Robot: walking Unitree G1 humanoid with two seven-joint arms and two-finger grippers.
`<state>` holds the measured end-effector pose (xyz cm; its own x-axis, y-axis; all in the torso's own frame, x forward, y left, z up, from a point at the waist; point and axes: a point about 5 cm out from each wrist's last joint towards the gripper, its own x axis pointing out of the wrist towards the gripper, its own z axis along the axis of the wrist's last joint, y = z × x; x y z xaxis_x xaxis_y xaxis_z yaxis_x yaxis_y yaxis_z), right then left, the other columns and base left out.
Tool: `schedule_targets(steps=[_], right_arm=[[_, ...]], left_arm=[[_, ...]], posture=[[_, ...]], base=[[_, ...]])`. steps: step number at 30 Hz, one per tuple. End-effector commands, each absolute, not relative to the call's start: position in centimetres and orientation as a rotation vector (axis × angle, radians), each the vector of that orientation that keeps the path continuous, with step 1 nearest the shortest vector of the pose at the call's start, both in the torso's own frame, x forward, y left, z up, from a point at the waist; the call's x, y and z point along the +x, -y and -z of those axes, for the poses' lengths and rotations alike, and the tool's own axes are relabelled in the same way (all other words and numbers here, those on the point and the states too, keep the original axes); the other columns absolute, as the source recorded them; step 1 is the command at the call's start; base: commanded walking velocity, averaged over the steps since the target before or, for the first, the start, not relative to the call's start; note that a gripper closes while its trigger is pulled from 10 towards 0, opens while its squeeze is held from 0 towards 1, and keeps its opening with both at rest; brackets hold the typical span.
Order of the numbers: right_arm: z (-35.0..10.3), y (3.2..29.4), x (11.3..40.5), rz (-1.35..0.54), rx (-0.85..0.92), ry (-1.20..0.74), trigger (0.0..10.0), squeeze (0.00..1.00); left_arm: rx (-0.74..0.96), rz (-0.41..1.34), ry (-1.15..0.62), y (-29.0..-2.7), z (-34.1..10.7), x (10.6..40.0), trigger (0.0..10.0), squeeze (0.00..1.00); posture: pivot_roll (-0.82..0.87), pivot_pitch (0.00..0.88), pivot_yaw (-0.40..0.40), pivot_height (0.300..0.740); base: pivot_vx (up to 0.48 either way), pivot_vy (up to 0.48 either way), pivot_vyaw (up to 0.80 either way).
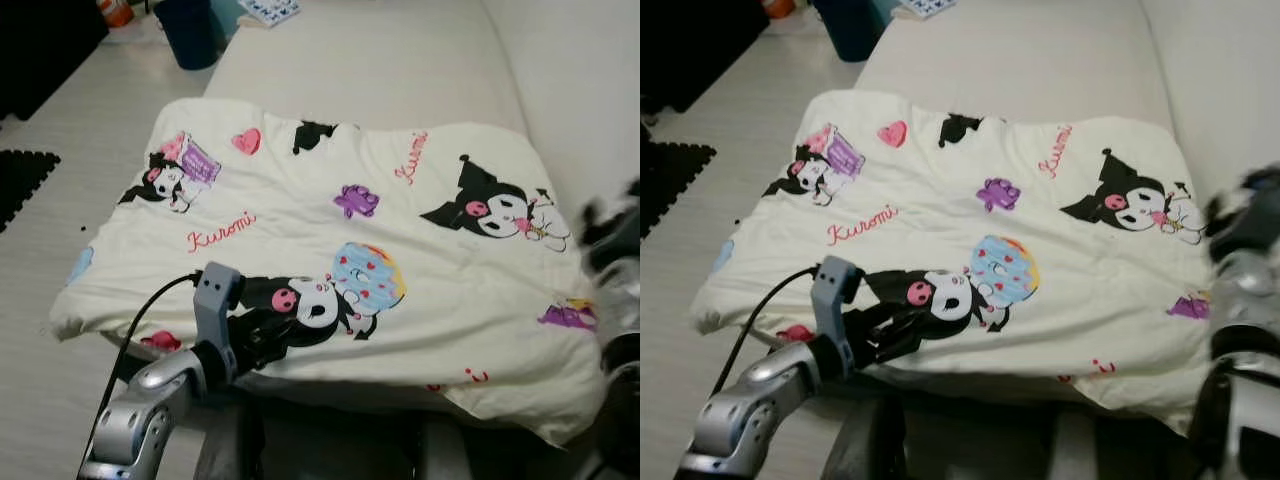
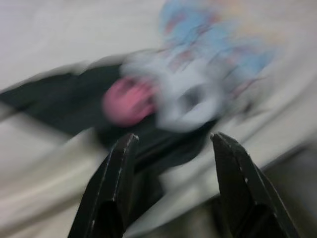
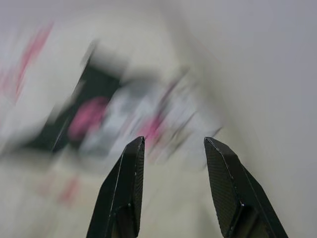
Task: Clean up the room
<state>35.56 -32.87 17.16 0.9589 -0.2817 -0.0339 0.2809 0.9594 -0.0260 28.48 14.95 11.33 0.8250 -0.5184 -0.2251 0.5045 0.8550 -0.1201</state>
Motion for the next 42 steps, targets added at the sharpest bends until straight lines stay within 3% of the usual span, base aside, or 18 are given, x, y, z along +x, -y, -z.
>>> schedule_targets(steps=[1,4,6,12,15,18,20,27,33,34,40,42], right_arm=[[-13.7,30.8,35.3,0.166,-0.056,-0.188,10.0,0.0],[-13.7,30.8,35.3,0.166,-0.056,-0.188,10.0,0.0],[-10.9,27.4,35.3,0.006,-0.096,-0.281,10.0,0.0],[-8.6,25.1,34.8,-0.109,-0.143,-0.373,10.0,0.0],[-6.4,23.8,33.7,-0.283,-0.234,-0.505,10.0,0.0],[-6.4,23.8,33.7,-0.283,-0.234,-0.505,10.0,0.0],[-4.7,23.3,32.0,-0.502,-0.328,-0.64,10.0,0.0],[-4.8,23.6,31.3,-0.665,-0.375,-0.699,10.0,0.0],[-8.3,22.5,32.7,-0.801,-0.225,-0.535,10.0,0.0],[-11.7,21.3,34.3,-0.822,-0.079,-0.335,10.0,0.0],[-14.1,20.5,35.3,-0.816,0.044,-0.187,10.0,0.0],[-15.5,19.8,36.0,-0.773,0.188,-0.073,10.0,0.0]], left_arm=[[0.087,0.44,-0.366,-17.0,-8.3,28.3,10.0,0.0],[0.087,0.44,-0.366,-17.0,-8.3,28.3,10.0,0.0],[0.167,0.387,-0.478,-18.8,-5.7,27.7,10.0,0.0],[0.222,0.354,-0.598,-20.2,-3.1,26.5,10.0,0.0],[0.252,0.367,-0.698,-20.9,-1.0,24.7,10.0,0.0],[0.252,0.367,-0.698,-20.9,-1.0,24.7,10.0,0.0],[0.238,0.405,-0.724,-20.4,-0.2,23.4,10.0,0.0],[0.16,0.577,-0.637,-18.0,-1.6,23.0,10.0,0.0],[0.015,0.677,-0.406,-15.8,-5.9,25.1,10.0,0.0],[-0.02,0.609,-0.225,-15.7,-9.0,27.8,10.0,0.0],[-0.016,0.541,-0.112,-15.8,-11.0,29.6,10.0,0.0],[0.062,0.477,-0.088,-16.3,-10.9,31.2,10.0,0.0]], posture=[[0.11,0.252,0.032,0.559],[0.11,0.252,0.032,0.559],[0.11,0.254,0.033,0.559],[0.11,0.256,0.032,0.559],[0.11,0.257,0.031,0.559],[0.11,0.257,0.031,0.559],[0.11,0.256,0.03,0.559],[0.11,0.254,0.029,0.559],[0.11,0.25,0.028,0.559],[0.1,0.25,0.028,0.559],[0.1,0.25,0.028,0.559],[0.1,0.255,0.022,0.559]], base=[[0.0,0.0,0.0],[0.0,0.0,0.0],[0.0,0.0,0.0],[0.0,0.0,0.0],[0.0,0.0,0.0],[0.0,0.0,0.0],[0.0,0.0,0.0],[0.0,0.0,0.0],[0.0,0.0,0.0],[0.0,0.0,0.0],[0.0,0.0,0.0],[0.0,0.0,0.0]])
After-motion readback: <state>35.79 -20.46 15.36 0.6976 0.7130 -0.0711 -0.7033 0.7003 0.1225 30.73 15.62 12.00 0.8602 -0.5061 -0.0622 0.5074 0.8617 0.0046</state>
